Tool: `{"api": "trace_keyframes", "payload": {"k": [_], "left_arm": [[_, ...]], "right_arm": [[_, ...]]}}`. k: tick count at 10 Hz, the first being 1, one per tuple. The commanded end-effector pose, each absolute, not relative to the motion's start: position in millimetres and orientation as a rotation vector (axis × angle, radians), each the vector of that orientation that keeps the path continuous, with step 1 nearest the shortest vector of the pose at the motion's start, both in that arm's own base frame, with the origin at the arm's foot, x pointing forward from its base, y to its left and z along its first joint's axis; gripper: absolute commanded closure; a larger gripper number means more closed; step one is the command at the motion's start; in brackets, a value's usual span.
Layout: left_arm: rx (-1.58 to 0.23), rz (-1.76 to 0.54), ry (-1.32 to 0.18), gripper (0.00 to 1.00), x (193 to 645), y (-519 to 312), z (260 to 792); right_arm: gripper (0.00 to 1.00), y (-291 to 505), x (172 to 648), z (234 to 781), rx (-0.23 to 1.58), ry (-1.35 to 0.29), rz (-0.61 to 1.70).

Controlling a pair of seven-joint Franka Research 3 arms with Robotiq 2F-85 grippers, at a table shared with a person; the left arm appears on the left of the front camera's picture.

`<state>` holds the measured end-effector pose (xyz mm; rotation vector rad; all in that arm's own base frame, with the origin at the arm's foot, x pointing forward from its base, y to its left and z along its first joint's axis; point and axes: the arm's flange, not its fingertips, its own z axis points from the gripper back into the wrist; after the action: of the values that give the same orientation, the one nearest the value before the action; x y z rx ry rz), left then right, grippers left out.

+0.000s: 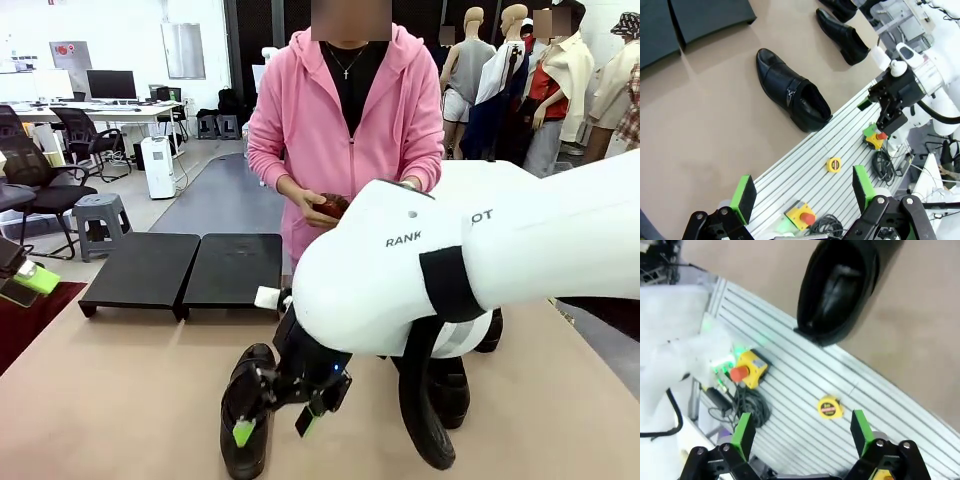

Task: Organize the shoes by placing them on the stand.
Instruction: Pick up one Shoe and place it in the middle of the table.

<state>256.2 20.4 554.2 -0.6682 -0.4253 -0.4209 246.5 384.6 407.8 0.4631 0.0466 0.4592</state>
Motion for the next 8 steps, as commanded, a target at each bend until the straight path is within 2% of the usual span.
{"api": "trace_keyframes", "payload": {"k": [1, 3, 5, 8], "left_arm": [[-0.691, -0.436, -0.437, 0.0, 257, 21, 554], [-0.691, -0.436, -0.437, 0.0, 257, 21, 554], [-0.691, -0.436, -0.437, 0.0, 257, 21, 554], [-0.691, -0.436, -0.437, 0.0, 257, 21, 554]], "right_arm": [[0.0, 355, 252, 423, 0.526, 0.086, 0.408], [0.0, 274, 282, 464, 0.591, -0.072, 0.116], [0.0, 136, 306, 510, 0.603, -0.178, -0.25], [0.0, -50, 282, 538, 0.803, -0.219, -0.578]]}}
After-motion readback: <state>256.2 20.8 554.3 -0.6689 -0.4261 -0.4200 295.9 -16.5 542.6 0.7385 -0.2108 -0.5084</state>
